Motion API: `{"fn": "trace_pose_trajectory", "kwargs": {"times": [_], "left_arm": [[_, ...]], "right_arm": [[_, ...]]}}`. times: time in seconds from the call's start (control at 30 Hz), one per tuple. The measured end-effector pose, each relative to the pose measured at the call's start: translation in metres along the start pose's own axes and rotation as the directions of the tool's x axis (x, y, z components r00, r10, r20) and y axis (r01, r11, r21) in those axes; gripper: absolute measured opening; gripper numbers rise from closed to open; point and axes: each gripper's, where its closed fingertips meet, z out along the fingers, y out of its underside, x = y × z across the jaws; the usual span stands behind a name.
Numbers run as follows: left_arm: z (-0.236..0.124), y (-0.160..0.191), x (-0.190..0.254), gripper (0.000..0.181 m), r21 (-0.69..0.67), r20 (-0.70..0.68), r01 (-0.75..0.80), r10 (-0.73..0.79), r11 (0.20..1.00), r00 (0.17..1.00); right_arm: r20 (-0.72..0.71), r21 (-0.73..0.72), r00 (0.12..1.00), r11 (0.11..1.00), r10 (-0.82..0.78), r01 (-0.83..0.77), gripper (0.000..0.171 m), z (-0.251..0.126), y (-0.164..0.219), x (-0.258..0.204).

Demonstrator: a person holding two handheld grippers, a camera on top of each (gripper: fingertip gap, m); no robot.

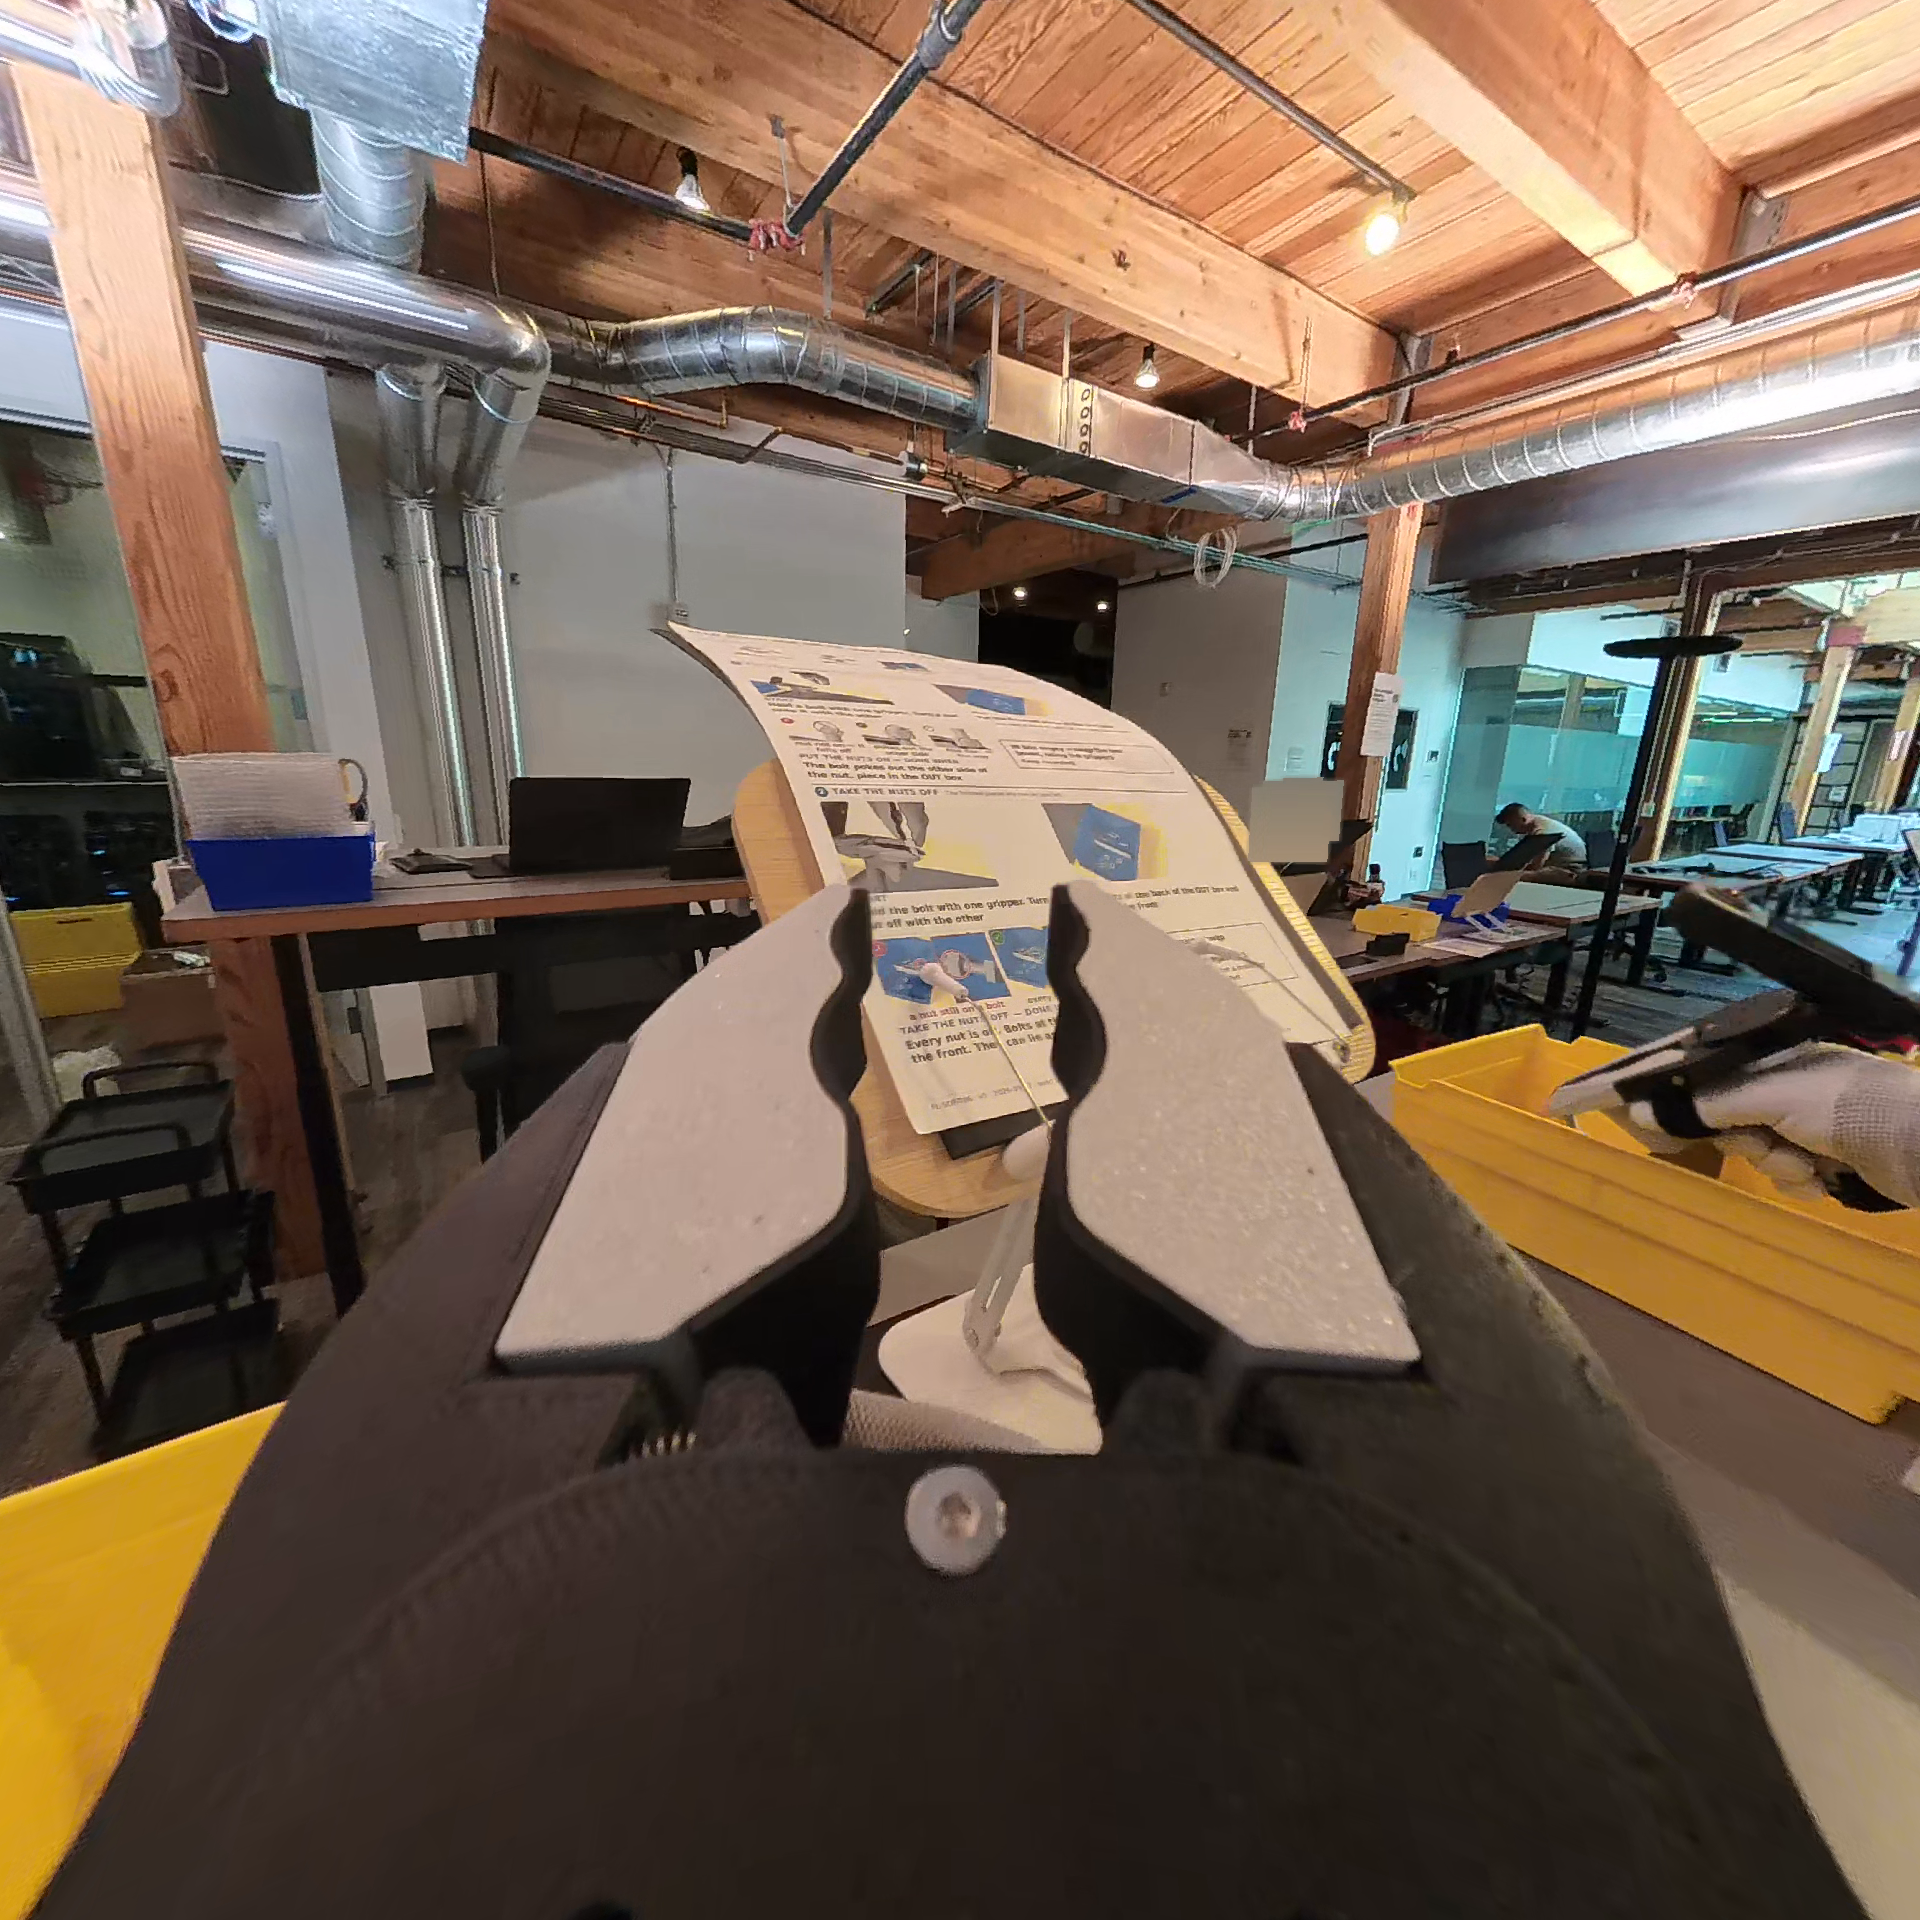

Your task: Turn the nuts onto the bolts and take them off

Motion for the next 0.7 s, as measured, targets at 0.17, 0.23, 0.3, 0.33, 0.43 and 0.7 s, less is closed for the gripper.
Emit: {"fn": "trace_pose_trajectory", "kwargs": {"times": [0.17, 0.23, 0.3, 0.33, 0.43, 0.7], "left_arm": [[-0.005, 0.000, -0.010, 0.032, -0.018, 0.028, -0.011, 0.011, 1.000, 1.000], [-0.007, -0.002, -0.014, 0.032, -0.022, 0.036, -0.006, 0.007, 1.000, 0.999], [-0.009, -0.002, -0.018, 0.033, -0.040, 0.049, -0.008, 0.010, 0.999, 0.999], [-0.011, -0.002, -0.020, 0.034, -0.050, 0.057, -0.015, 0.017, 0.999, 0.998], [-0.016, -0.001, -0.032, 0.037, -0.099, 0.101, -0.035, 0.045, 0.995, 0.994], [-0.076, 0.025, -0.104, 0.042, -0.537, 0.298, -0.123, 0.324, 0.835, 0.898]], "right_arm": [[-0.011, -0.008, 1.000, 1.000, -0.022, 0.022, 0.007, 0.005, -0.002, -0.002], [-0.010, -0.007, 1.000, 1.000, -0.007, 0.007, 0.007, 0.004, -0.002, -0.002], [-0.028, 0.024, 1.000, 1.000, 0.006, -0.005, 0.024, 0.003, -0.006, 0.001], [-0.026, 0.022, 1.000, 1.000, 0.015, -0.014, 0.026, 0.001, -0.006, 0.002], [-0.039, 0.072, 0.999, 0.997, 0.019, -0.017, 0.027, -0.011, -0.017, 0.002], [0.052, 0.337, 0.998, 0.941, -0.044, 0.024, 0.022, -0.067, -0.079, -0.042]]}}
